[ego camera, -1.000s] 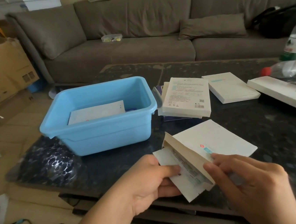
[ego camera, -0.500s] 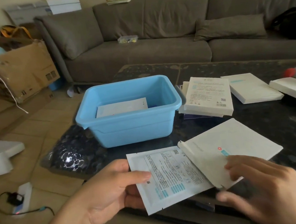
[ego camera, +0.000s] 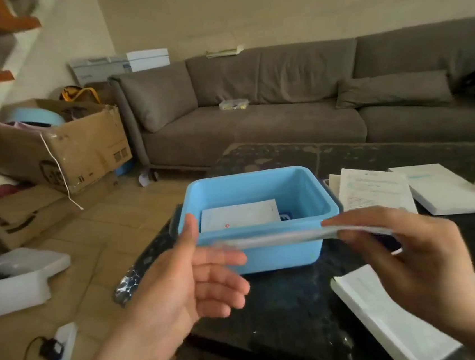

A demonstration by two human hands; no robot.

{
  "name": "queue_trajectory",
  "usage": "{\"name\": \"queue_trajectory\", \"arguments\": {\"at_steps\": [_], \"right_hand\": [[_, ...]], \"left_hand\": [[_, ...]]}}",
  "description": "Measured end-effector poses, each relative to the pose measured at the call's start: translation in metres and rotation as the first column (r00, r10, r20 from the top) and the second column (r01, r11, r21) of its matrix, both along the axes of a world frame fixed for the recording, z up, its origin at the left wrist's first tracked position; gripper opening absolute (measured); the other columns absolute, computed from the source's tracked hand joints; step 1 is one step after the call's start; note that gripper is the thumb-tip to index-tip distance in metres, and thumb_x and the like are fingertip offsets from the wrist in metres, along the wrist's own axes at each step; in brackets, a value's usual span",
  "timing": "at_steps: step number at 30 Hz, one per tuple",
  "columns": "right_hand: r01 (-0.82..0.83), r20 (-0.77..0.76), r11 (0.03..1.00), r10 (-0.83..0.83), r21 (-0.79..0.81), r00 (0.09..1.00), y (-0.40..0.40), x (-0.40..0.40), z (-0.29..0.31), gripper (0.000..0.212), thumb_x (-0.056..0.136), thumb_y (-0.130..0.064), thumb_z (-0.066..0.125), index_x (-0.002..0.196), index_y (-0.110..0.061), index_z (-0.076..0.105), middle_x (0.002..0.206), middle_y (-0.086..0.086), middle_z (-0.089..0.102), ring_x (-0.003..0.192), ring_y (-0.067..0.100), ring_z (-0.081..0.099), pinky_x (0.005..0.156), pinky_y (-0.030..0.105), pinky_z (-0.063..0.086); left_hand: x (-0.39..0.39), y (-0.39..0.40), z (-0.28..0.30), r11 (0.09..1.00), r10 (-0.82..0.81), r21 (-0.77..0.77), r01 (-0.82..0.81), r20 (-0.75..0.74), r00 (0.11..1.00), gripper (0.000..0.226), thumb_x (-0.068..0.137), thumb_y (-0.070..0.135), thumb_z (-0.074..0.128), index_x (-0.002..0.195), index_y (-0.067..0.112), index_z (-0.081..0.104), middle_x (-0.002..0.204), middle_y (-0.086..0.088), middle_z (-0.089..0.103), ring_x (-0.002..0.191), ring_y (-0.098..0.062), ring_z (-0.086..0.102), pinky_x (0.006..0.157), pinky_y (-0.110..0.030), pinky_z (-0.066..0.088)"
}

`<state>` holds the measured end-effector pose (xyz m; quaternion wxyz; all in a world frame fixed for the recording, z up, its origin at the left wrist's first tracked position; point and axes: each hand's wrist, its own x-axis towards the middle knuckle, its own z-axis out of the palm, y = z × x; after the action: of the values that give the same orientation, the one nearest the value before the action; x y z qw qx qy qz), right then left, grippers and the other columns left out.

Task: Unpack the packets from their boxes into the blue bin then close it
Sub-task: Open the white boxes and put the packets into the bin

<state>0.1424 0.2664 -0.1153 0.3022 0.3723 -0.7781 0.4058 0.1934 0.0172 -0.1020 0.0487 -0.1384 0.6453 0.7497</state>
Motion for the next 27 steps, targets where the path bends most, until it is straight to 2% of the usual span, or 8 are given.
{"name": "queue_trajectory", "arguments": {"at_steps": [2, 4, 6, 11, 15, 18, 21, 27], "right_hand": [[0.019, 0.314, 0.981, 0.044, -0.195, 0.948, -0.018, -0.006, 0.022, 0.010, 0.087, -0.033, 0.064, 0.095, -0.032, 0.069, 0.083, -0.028, 0.072, 0.078, -0.003, 0.071, 0.063, 0.013, 0.057], [0.046, 0.587, 0.973, 0.098, -0.225, 0.804, -0.031, -0.023, 0.036, 0.018, 0.083, -0.031, 0.065, 0.098, -0.025, 0.072, 0.084, -0.019, 0.076, 0.074, 0.006, 0.074, 0.059, 0.024, 0.060], [0.052, 0.717, 0.982, 0.095, -0.179, 0.691, -0.040, -0.040, 0.047, 0.019, 0.085, -0.028, 0.065, 0.101, -0.020, 0.073, 0.087, -0.010, 0.078, 0.075, 0.013, 0.075, 0.061, 0.034, 0.062], [0.028, 0.851, 0.959, 0.237, -0.282, 0.470, -0.054, -0.069, 0.059, 0.022, 0.088, -0.023, 0.063, 0.102, -0.010, 0.073, 0.092, 0.004, 0.078, 0.078, 0.019, 0.075, 0.061, 0.031, 0.060], [0.088, 0.923, 0.973, 0.173, -0.215, 0.344, -0.067, -0.097, 0.061, 0.020, 0.092, -0.017, 0.062, 0.101, -0.003, 0.071, 0.088, 0.011, 0.077, 0.069, 0.019, 0.074, 0.053, 0.028, 0.059], [0.130, 0.960, 0.989, 0.027, -0.066, 0.280, -0.079, -0.118, 0.059, 0.017, 0.093, -0.015, 0.062, 0.102, -0.003, 0.070, 0.086, 0.011, 0.075, 0.069, 0.020, 0.070, 0.049, 0.029, 0.058], [0.119, 0.974, 0.992, -0.064, 0.039, 0.219, -0.089, -0.132, 0.051, 0.017, 0.094, -0.014, 0.062, 0.107, -0.003, 0.066, 0.088, 0.012, 0.072, 0.073, 0.022, 0.068, 0.045, 0.029, 0.057], [0.082, 0.978, 0.989, -0.134, 0.122, 0.161, -0.102, -0.141, 0.034, 0.027, 0.095, -0.013, 0.062, 0.119, -0.002, 0.061, 0.101, 0.015, 0.072, 0.077, 0.024, 0.069, 0.045, 0.031, 0.057]], "left_hand": [[-0.012, -0.006, 0.002, 0.939, 0.186, -0.254, -0.231, -0.189, 0.964, 0.090, 0.062, 0.081, 0.026, 0.082, 0.007, 0.074, 0.068, -0.014, 0.072, 0.055, -0.021, 0.068, 0.051, -0.031, 0.052], [-0.019, -0.010, 0.004, 0.921, 0.260, -0.203, -0.333, -0.315, 0.913, 0.086, 0.056, 0.085, 0.030, 0.091, 0.018, 0.071, 0.085, -0.004, 0.077, 0.076, -0.020, 0.071, 0.063, -0.036, 0.051], [-0.026, -0.011, 0.007, 0.955, 0.263, -0.051, -0.294, -0.316, 0.912, 0.066, 0.061, 0.074, 0.051, 0.095, 0.021, 0.071, 0.092, -0.002, 0.077, 0.074, -0.018, 0.071, 0.060, -0.035, 0.047], [-0.044, -0.016, 0.004, 0.942, 0.333, 0.136, -0.308, -0.228, 0.915, 0.013, 0.086, 0.012, 0.069, 0.098, 0.008, 0.072, 0.085, -0.010, 0.077, 0.054, -0.008, 0.062, 0.048, -0.020, 0.047], [-0.060, -0.026, 0.001, 0.920, 0.390, 0.115, -0.374, -0.209, 0.897, 0.029, 0.085, 0.009, 0.073, 0.111, 0.019, 0.067, 0.082, -0.007, 0.078, 0.057, -0.008, 0.066, 0.048, -0.020, 0.050], [-0.067, -0.035, -0.004, 0.857, 0.467, -0.102, -0.506, -0.264, 0.844, 0.038, 0.084, 0.011, 0.076, 0.115, 0.029, 0.064, 0.079, -0.003, 0.077, 0.053, -0.005, 0.065, 0.049, -0.021, 0.049], [-0.069, -0.041, -0.007, 0.780, 0.510, -0.213, -0.589, -0.329, 0.795, 0.031, 0.086, 0.016, 0.074, 0.112, 0.028, 0.065, 0.082, 0.005, 0.075, 0.047, -0.004, 0.062, 0.047, -0.021, 0.045], [-0.072, -0.046, -0.009, 0.782, 0.491, -0.220, -0.583, -0.359, 0.794, 0.014, 0.091, 0.017, 0.067, 0.103, 0.024, 0.068, 0.080, 0.005, 0.075, 0.048, -0.011, 0.064, 0.047, -0.021, 0.046]]}}
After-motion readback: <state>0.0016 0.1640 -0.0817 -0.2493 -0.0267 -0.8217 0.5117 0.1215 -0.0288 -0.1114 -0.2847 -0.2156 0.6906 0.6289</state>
